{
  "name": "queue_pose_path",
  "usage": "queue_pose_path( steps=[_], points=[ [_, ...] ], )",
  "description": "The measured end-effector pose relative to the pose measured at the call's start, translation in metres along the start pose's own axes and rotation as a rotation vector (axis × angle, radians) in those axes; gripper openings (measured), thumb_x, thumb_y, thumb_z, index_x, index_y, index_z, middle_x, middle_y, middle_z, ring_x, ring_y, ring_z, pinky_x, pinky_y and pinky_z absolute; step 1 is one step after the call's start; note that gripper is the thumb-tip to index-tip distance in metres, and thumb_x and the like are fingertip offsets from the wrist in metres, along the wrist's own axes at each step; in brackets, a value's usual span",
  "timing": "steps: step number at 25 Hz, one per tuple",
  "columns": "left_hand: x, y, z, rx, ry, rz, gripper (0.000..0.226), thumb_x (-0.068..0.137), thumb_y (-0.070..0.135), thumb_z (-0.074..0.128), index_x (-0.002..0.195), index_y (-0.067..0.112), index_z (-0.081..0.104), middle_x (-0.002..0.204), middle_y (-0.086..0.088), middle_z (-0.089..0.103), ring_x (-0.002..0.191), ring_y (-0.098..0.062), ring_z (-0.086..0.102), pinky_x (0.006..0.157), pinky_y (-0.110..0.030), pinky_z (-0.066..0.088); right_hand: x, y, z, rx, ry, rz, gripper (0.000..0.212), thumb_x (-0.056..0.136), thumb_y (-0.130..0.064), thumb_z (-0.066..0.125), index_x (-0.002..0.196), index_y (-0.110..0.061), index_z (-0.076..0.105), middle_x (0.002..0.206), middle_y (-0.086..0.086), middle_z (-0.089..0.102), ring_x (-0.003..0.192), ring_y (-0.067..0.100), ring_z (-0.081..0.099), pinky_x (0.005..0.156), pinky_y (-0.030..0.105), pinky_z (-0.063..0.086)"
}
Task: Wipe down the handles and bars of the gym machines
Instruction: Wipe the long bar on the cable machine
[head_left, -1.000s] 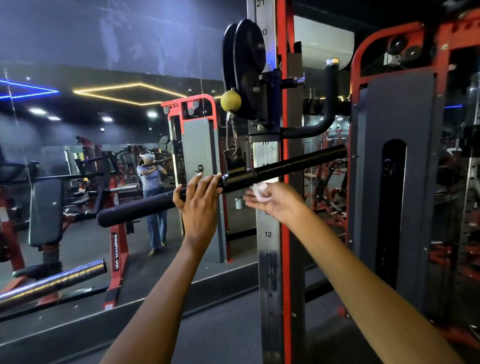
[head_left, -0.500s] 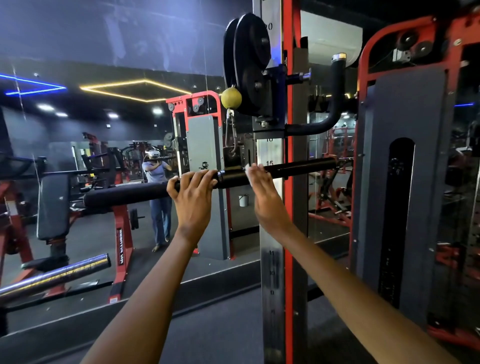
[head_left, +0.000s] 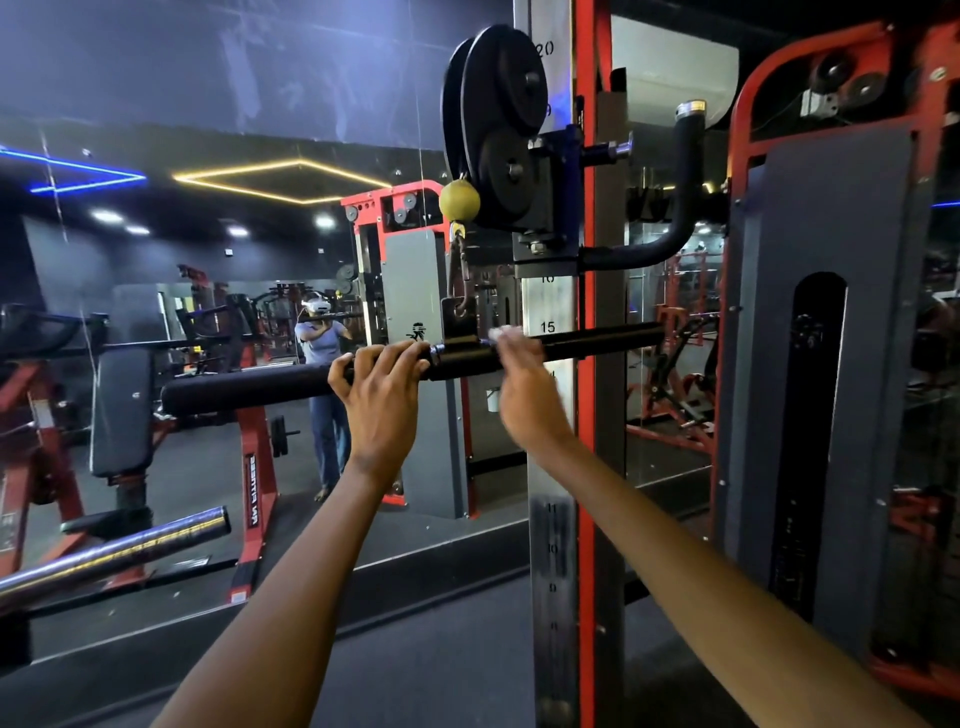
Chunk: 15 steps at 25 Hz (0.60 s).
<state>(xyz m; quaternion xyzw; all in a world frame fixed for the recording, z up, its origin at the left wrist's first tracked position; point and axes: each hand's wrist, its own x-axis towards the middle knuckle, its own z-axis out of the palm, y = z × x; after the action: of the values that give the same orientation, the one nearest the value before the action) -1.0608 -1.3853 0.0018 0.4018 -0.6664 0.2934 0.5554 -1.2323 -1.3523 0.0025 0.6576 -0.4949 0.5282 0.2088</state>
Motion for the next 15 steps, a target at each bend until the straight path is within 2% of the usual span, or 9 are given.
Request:
queue_pose_path(
  steps=[2, 3, 5, 7, 8, 10, 12, 13, 15],
  points=[
    [0.0, -0.003, 0.0, 0.012, -0.011, 0.005, 0.035, 0.1, 0.031, 0.037, 0.118, 0.019, 0.065, 0.112, 0.002, 0.066, 0.104, -0.024, 0.054, 0.093, -0.045, 0.025, 0.001, 0.001, -0.006, 0.068, 0.006, -0.117, 0.052, 0.091, 0.013, 0.036, 0.14, -0.003, 0.039, 0.145, 0.003, 0.036, 0.131, 0.02, 0.043, 0.108, 0.02, 0.034],
    [-0.001, -0.005, -0.001, 0.014, -0.015, 0.006, 0.035, 0.1, 0.031, 0.037, 0.118, 0.019, 0.065, 0.113, 0.002, 0.066, 0.105, -0.024, 0.054, 0.093, -0.045, 0.025, 0.012, 0.018, -0.02, 0.074, 0.101, -0.06, 0.054, 0.089, 0.013, 0.036, 0.14, -0.005, 0.04, 0.144, -0.002, 0.035, 0.121, 0.017, 0.051, 0.101, 0.017, 0.041],
    [-0.001, -0.004, -0.002, 0.01, -0.014, 0.004, 0.036, 0.101, 0.032, 0.036, 0.118, 0.019, 0.065, 0.113, 0.002, 0.066, 0.104, -0.023, 0.054, 0.093, -0.044, 0.024, 0.033, 0.067, -0.052, -0.016, 0.267, 0.217, 0.052, 0.087, 0.014, 0.038, 0.135, -0.005, 0.047, 0.14, 0.003, 0.043, 0.102, 0.015, 0.058, 0.077, 0.006, 0.045],
    [-0.002, 0.001, -0.003, -0.012, 0.0, -0.003, 0.036, 0.101, 0.032, 0.035, 0.116, 0.019, 0.066, 0.111, 0.002, 0.067, 0.103, -0.023, 0.054, 0.092, -0.042, 0.023, 0.039, 0.106, -0.071, -0.145, 0.257, 0.432, 0.041, 0.088, 0.011, 0.04, 0.125, -0.001, 0.055, 0.128, 0.015, 0.054, 0.108, 0.022, 0.057, 0.08, 0.01, 0.048],
    [-0.003, 0.003, -0.002, -0.02, 0.009, -0.006, 0.037, 0.101, 0.031, 0.035, 0.115, 0.019, 0.067, 0.11, 0.003, 0.067, 0.102, -0.023, 0.055, 0.092, -0.041, 0.022, 0.038, 0.107, -0.066, -0.179, 0.232, 0.468, 0.037, 0.089, 0.009, 0.041, 0.121, -0.001, 0.058, 0.123, 0.017, 0.057, 0.103, 0.021, 0.058, 0.076, 0.013, 0.05],
    [-0.001, 0.006, -0.001, -0.016, 0.017, -0.012, 0.037, 0.101, 0.032, 0.035, 0.113, 0.019, 0.068, 0.109, 0.004, 0.068, 0.101, -0.023, 0.055, 0.091, -0.04, 0.022, 0.029, 0.071, -0.037, -0.133, 0.165, 0.388, 0.036, 0.09, 0.008, 0.04, 0.119, -0.003, 0.058, 0.121, 0.015, 0.057, 0.089, 0.016, 0.06, 0.062, 0.006, 0.045],
    [0.001, 0.004, 0.0, 0.003, -0.006, -0.017, 0.039, 0.101, 0.034, 0.035, 0.112, 0.02, 0.069, 0.108, 0.004, 0.068, 0.102, -0.023, 0.055, 0.092, -0.04, 0.022, 0.009, 0.016, -0.001, -0.054, 0.042, 0.169, 0.041, 0.089, 0.011, 0.039, 0.125, -0.003, 0.053, 0.129, 0.013, 0.051, 0.1, 0.019, 0.06, 0.078, 0.002, 0.044],
    [0.001, 0.002, 0.0, 0.009, -0.016, -0.015, 0.038, 0.101, 0.034, 0.035, 0.112, 0.019, 0.069, 0.108, 0.004, 0.068, 0.102, -0.023, 0.055, 0.092, -0.04, 0.022, 0.0, -0.004, 0.008, -0.016, -0.018, 0.061, 0.044, 0.09, 0.012, 0.038, 0.13, -0.002, 0.05, 0.134, 0.013, 0.049, 0.11, 0.02, 0.057, 0.089, 0.006, 0.043],
    [0.001, -0.002, -0.001, 0.008, -0.009, -0.012, 0.036, 0.101, 0.033, 0.038, 0.112, 0.019, 0.069, 0.107, 0.003, 0.068, 0.101, -0.024, 0.055, 0.092, -0.04, 0.022, 0.005, -0.003, -0.006, 0.087, 0.005, -0.03, 0.044, 0.092, 0.011, 0.037, 0.133, -0.001, 0.048, 0.137, 0.013, 0.049, 0.108, 0.016, 0.059, 0.091, 0.007, 0.043]
  ],
)
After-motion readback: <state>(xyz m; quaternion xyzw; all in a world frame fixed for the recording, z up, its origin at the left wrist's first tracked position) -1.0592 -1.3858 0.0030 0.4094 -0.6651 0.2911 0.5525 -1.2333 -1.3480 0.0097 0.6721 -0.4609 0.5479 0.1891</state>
